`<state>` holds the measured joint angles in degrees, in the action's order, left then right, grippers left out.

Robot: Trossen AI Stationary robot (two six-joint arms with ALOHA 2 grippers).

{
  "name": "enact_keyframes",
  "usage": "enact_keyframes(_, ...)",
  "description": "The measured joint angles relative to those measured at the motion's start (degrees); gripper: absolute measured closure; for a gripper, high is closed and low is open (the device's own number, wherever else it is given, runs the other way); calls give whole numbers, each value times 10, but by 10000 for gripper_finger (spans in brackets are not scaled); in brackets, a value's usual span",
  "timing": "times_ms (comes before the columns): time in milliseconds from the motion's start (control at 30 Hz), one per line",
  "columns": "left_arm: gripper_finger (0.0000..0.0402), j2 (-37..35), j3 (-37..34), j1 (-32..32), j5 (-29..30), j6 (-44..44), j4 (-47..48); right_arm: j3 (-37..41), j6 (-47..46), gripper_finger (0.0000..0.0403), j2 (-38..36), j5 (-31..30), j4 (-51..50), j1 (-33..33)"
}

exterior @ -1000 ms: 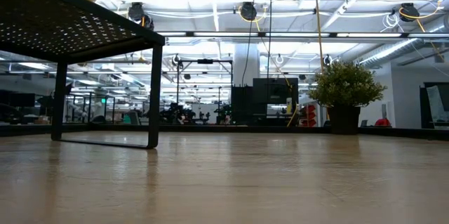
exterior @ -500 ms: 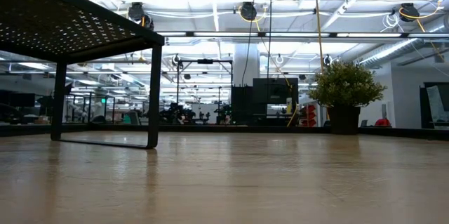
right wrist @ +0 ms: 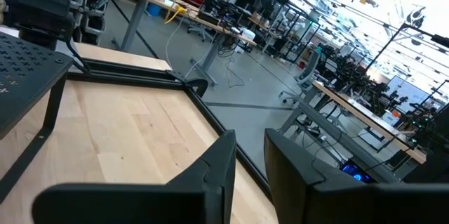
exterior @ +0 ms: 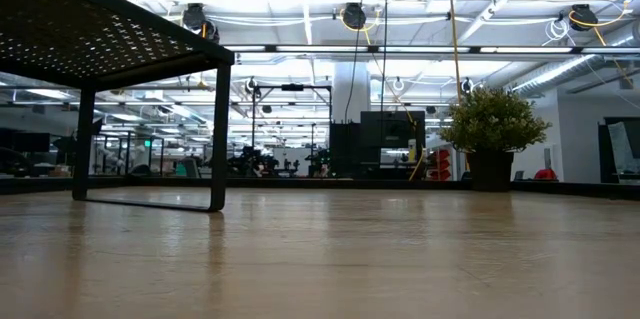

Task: Pick & Place Mini bowls
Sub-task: Return to Home Position

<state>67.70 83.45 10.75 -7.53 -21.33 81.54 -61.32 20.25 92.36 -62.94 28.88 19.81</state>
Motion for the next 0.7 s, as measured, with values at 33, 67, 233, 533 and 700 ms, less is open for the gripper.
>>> enact_keyframes(33,192,0,12,-2,0,7,1,0,0,337,0,0,0,0)
enact_keyframes(67,192,-2,25,-4,0,13,1,0,0,337,0,-1,0,0)
enact_keyframes(233,192,-16,92,-15,26,39,-4,0,0,337,-1,-2,0,8)
enact_keyframes(533,192,-115,132,-42,222,87,16,0,16,337,-52,-2,-9,54)
enact_keyframes(700,192,-212,61,-42,248,109,-119,0,81,337,-86,1,-4,82)
